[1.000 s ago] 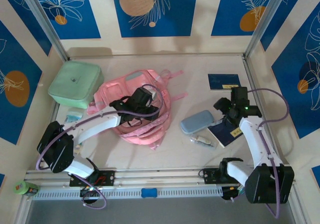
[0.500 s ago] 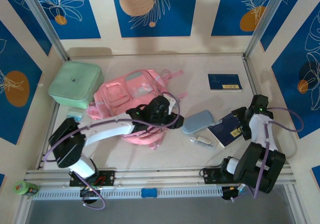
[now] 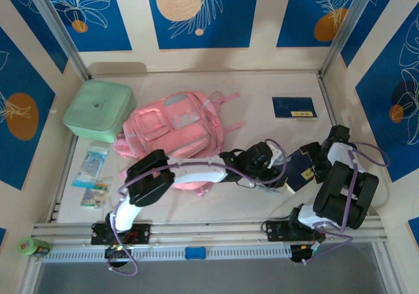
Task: Pack the student bag
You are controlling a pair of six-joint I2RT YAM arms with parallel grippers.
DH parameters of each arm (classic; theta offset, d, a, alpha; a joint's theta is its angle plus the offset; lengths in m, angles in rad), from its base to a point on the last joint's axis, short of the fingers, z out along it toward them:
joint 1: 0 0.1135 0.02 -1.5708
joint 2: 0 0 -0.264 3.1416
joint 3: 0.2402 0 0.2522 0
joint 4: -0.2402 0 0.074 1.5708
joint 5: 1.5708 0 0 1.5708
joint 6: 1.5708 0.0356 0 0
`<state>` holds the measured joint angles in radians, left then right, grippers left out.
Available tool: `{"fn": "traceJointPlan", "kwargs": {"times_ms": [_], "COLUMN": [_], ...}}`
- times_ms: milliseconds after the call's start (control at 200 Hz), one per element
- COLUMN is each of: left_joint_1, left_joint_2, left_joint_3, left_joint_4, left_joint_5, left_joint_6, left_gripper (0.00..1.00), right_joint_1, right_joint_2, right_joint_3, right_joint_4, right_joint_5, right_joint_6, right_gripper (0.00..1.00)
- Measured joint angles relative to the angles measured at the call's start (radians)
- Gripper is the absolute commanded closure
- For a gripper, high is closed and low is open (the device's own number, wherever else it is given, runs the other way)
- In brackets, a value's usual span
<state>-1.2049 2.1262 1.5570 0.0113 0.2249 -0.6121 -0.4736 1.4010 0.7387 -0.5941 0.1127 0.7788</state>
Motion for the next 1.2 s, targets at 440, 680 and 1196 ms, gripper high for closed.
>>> {"fn": "traceJointPlan", "kwargs": {"times_ms": [440, 680, 1196], "left_joint_1": [0.074, 0.146, 0.149], "left_joint_2": [0.17, 0.151, 0.147], "left_joint_3": [0.137, 0.06, 0.068], "left_joint_4": [-0.061, -0.042, -0.056], "left_joint_5": [-0.122, -0.194, -0.203], "left_joint_6": [0.014, -0.037, -0.249], "left_gripper": [0.5, 0.47, 0.46], "right_joint_1": [0.121, 0.301, 0.155], "right_joint_2": [0.126, 0.184, 0.097], "right_joint_3": [0.118, 0.211, 0.104], "right_joint_4": [0.047, 0.066, 0.022], "right_joint_5": [-0.086, -0.117, -0.17], "right_joint_6": [-0.081, -0.13, -0.174], "right_gripper": [0.01, 0.0, 0.03]}}
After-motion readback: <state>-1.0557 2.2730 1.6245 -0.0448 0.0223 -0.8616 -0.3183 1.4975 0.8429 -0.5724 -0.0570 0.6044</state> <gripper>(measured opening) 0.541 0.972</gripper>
